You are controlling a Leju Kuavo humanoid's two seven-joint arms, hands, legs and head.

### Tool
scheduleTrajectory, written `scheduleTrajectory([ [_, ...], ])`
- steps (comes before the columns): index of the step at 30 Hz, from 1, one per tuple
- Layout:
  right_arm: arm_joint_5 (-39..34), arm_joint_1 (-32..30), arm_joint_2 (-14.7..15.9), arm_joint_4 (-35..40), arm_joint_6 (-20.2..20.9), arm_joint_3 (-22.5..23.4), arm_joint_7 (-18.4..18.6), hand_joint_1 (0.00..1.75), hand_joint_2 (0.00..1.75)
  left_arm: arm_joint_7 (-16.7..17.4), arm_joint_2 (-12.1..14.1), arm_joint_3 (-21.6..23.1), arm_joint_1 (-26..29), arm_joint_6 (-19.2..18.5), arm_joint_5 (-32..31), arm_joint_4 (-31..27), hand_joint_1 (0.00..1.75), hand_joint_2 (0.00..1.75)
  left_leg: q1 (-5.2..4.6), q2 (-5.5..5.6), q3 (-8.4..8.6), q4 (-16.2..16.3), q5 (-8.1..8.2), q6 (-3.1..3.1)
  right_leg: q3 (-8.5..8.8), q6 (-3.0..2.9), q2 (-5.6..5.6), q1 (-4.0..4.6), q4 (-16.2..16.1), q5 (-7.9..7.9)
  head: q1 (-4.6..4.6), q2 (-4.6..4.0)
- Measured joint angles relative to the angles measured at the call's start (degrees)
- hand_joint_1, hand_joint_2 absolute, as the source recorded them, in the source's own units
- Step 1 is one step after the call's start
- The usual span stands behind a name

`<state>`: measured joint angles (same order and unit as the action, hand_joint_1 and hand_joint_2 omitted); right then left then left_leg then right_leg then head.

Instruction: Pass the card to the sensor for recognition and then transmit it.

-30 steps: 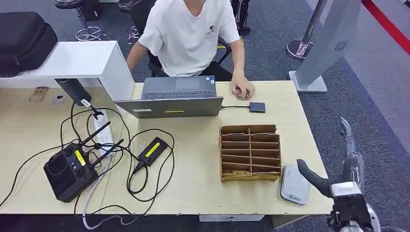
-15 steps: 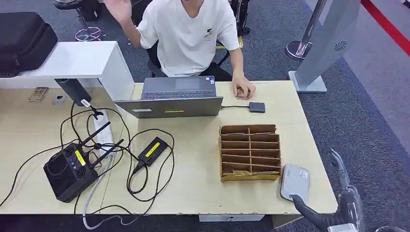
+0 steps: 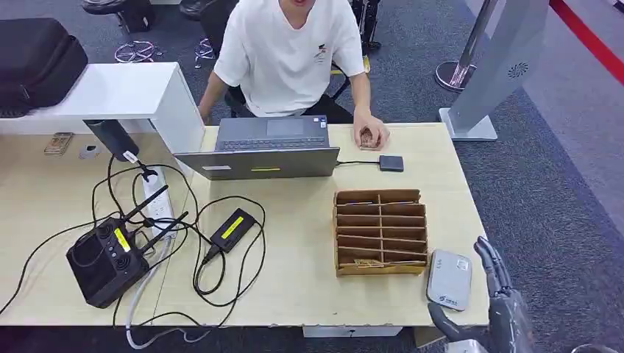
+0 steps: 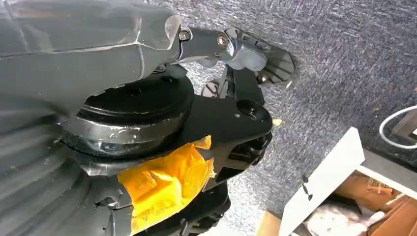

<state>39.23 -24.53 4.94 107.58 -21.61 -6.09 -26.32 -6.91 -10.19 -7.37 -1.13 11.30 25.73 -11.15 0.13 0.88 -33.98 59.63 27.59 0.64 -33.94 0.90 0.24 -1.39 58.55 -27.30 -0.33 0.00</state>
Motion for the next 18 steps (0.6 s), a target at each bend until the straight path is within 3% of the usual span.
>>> scheduleTrajectory([
  [11,13.2,4.1,5.9,-6.6,-10.8,-9.2,10.8,0.0,1.75,2.0,0.4,0.1,-0.2,-1.0,-0.6,0.0,0.0,1.75,0.0,0.0,0.01,0.0,0.0,0.0,0.0,0.0,0.0,0.0,0.0,0.0,0.0,0.0],
  [18,23.4,7.4,7.2,-11.2,-16.9,-13.8,17.3,0.0,1.75,2.9,0.7,1.0,-0.3,-1.3,-1.4,0.0,0.0,1.75,0.0,0.0,0.01,0.0,0.0,0.0,0.0,0.0,0.01,0.0,0.0,0.0,0.0,0.0],
])
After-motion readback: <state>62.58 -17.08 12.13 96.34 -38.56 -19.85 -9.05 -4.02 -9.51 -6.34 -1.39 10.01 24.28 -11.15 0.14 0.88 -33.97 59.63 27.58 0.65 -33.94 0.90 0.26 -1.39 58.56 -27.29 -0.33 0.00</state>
